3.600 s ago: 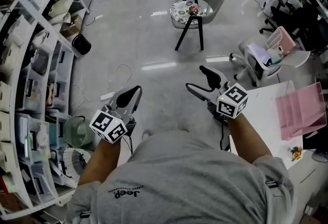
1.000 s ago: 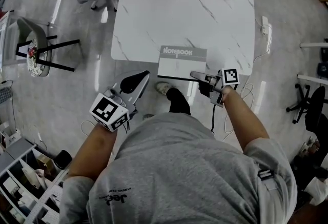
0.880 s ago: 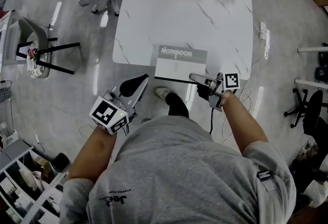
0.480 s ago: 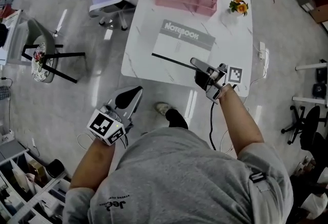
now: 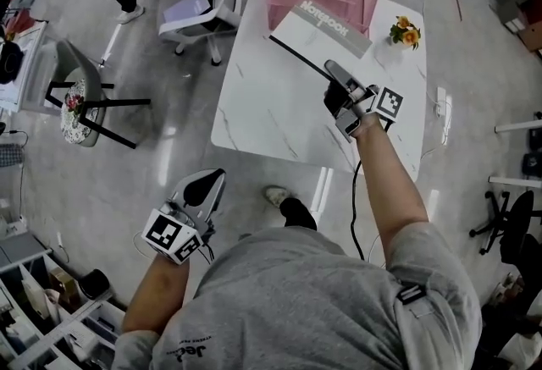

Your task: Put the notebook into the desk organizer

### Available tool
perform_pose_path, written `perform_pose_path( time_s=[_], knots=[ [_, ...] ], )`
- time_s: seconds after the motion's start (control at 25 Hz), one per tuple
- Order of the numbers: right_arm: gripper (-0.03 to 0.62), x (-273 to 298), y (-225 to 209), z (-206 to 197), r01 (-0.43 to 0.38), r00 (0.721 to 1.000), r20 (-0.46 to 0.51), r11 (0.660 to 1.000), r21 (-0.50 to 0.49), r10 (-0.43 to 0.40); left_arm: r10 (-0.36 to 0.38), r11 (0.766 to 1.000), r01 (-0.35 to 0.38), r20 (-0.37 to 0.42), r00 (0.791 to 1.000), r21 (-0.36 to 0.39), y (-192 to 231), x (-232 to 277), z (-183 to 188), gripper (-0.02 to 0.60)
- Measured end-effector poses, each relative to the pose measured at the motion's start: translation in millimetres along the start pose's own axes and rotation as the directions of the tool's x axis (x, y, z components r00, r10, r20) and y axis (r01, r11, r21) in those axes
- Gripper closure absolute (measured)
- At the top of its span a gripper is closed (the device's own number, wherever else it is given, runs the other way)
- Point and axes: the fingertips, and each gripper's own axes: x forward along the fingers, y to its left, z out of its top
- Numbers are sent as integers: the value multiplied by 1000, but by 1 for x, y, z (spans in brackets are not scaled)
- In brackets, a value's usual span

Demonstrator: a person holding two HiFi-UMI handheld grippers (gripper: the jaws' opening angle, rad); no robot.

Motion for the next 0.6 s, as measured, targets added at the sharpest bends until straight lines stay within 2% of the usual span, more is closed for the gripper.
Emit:
perform_pose_path(
  time_s=[0.24,0.44,0.6],
  knots=[
    [585,21,-18,17,48,996,70,999,15,-49,18,1000,-18,4,1000,4,14,0,6,525],
    [585,28,-29,6,73,997,31,997,20,-73,14,999,-15,29,999,34,32,20,29,525],
    [585,23,-42,7,99,994,36,995,34,-100,-10,999,8,55,998,44,41,44,48,525]
  ],
)
